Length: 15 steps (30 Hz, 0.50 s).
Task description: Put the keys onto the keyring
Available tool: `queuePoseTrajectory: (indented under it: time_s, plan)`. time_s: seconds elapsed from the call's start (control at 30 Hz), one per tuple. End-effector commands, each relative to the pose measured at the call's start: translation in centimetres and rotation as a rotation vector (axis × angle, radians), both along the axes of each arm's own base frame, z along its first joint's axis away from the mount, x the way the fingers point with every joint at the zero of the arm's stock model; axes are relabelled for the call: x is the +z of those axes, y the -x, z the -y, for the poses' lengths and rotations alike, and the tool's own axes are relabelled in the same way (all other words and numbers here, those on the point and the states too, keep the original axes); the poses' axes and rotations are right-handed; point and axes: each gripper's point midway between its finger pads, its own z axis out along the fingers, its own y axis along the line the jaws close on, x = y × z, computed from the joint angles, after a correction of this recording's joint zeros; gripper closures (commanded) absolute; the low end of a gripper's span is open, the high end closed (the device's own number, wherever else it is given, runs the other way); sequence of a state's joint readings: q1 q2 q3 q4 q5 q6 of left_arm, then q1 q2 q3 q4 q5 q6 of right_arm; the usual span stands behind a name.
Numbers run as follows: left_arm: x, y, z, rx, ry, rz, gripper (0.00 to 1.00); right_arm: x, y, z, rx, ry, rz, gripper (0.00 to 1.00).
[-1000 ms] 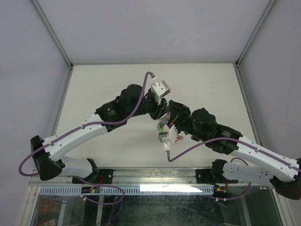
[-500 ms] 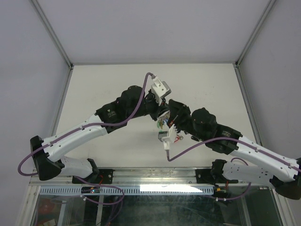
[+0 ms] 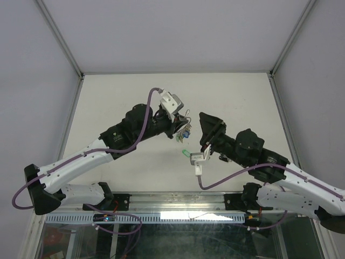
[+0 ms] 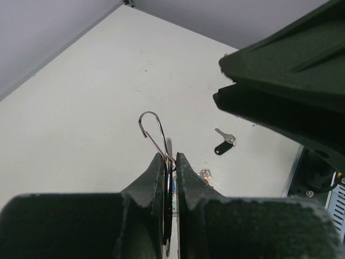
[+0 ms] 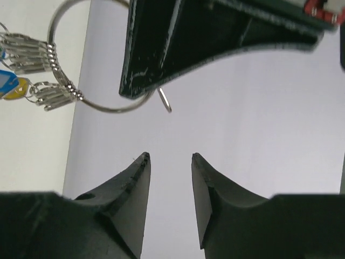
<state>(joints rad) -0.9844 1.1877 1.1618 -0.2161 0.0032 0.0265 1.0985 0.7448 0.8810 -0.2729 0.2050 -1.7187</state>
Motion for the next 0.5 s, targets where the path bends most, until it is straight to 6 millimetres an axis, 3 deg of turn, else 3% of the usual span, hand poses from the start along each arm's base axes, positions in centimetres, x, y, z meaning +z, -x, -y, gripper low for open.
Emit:
queuePoseTrajectory:
  time_s: [0.0,0.1,0.23,0.47]
  plan:
    - [4.7,0.4,-1.4,0.015,0.145,0.118,1.00,2.9,0.2,1.9,-0.055,-0.288,-0.066,0.60]
    - [4.8,0.7,-1.9,0.015,0.156,0.136,1.00,3.9,0.4,3.0,-0.082,-0.578,-0.266,0.58]
    - [4.4,0.4,-2.5,0.038,0.141,0.150,1.00,6.1,0.5,3.6,-0.184,-1.036,-0.722,0.54]
    - [3.7,-0.7,-3.4,0.107,0.094,0.187,1.00,4.5,-0.4,0.8,-0.419,-1.407,-1.231,0.53]
